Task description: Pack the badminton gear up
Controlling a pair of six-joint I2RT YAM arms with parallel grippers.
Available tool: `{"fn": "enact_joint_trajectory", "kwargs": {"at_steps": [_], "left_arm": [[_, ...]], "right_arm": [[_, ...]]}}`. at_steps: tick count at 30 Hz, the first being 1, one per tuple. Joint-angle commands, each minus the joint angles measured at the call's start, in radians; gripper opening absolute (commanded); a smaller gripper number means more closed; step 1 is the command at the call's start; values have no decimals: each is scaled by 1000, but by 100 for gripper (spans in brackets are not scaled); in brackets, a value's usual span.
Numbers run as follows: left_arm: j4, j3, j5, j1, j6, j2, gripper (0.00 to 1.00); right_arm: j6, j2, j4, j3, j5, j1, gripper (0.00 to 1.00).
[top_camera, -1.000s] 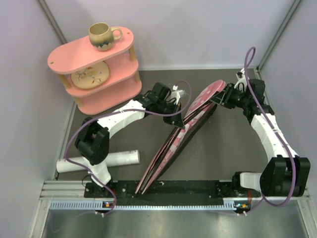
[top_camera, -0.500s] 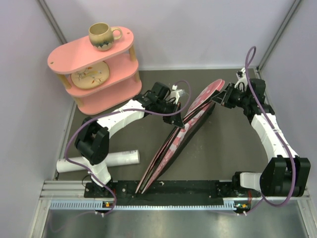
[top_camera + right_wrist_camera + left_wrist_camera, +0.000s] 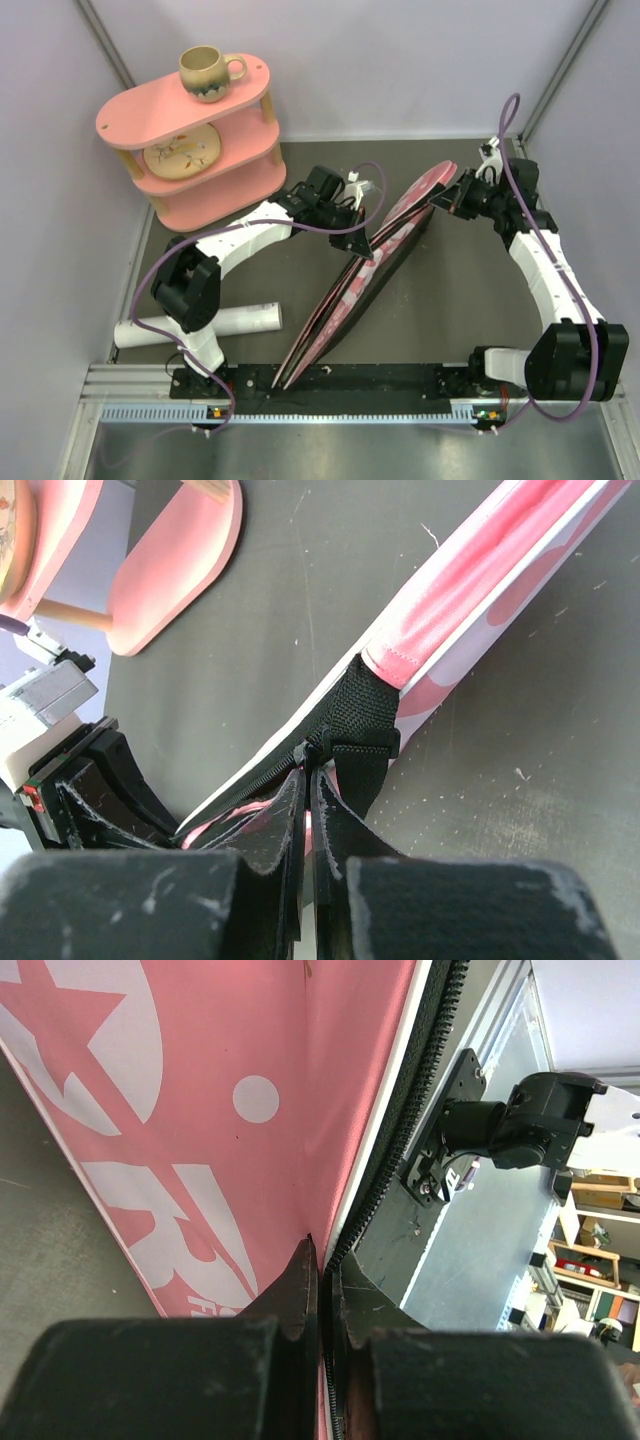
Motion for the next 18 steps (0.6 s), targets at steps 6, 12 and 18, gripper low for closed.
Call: {"fn": "enact_joint_trajectory", "kwargs": {"at_steps": [6,12,18], "left_arm": [[99,40,20,-1,-77,5,0],[122,37,9,-1,-94,-14,0],[132,12,17,-10,-97,-55,21]], "right_arm": [[141,-125,57,-81,88,220,0],[243,-183,208,-219,150,340,0],[185,-166,186,-172,167,331,0]]}}
